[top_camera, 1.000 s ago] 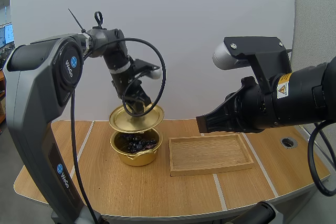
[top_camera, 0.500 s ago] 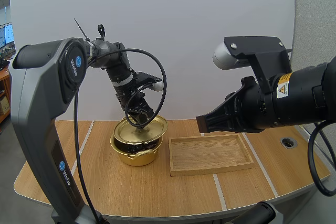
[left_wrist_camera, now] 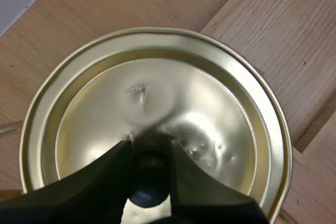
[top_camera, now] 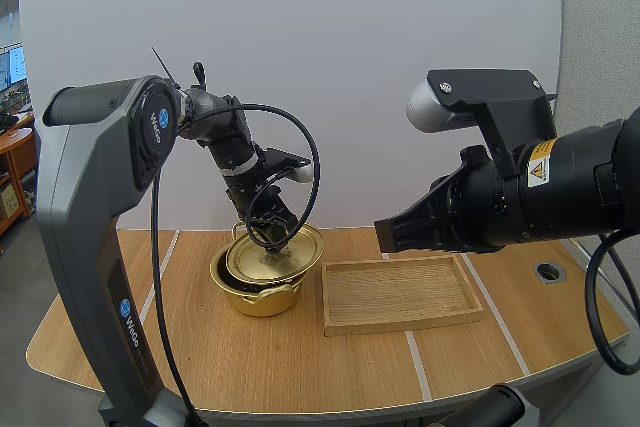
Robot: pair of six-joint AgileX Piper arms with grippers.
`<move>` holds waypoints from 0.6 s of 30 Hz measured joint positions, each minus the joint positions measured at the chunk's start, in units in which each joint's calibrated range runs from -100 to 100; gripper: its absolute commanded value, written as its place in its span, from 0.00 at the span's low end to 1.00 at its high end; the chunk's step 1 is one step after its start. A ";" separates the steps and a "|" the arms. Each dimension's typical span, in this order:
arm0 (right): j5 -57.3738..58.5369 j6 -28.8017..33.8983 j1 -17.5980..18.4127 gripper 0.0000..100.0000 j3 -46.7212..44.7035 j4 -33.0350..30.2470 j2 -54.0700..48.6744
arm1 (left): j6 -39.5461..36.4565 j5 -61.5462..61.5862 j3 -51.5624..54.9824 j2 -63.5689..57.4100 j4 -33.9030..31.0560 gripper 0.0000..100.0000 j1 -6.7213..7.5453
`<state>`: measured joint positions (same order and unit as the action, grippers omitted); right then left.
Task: Open the pot, put the grape inside, and close it
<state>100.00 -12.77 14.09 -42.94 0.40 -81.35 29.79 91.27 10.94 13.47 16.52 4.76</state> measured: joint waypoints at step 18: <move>0.00 0.00 0.00 0.00 0.00 0.00 0.00 | 0.00 2.10 0.00 0.74 0.55 0.85 0.00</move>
<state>100.00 -12.77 14.09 -42.94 0.40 -81.35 29.79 93.37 10.94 14.21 17.07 4.76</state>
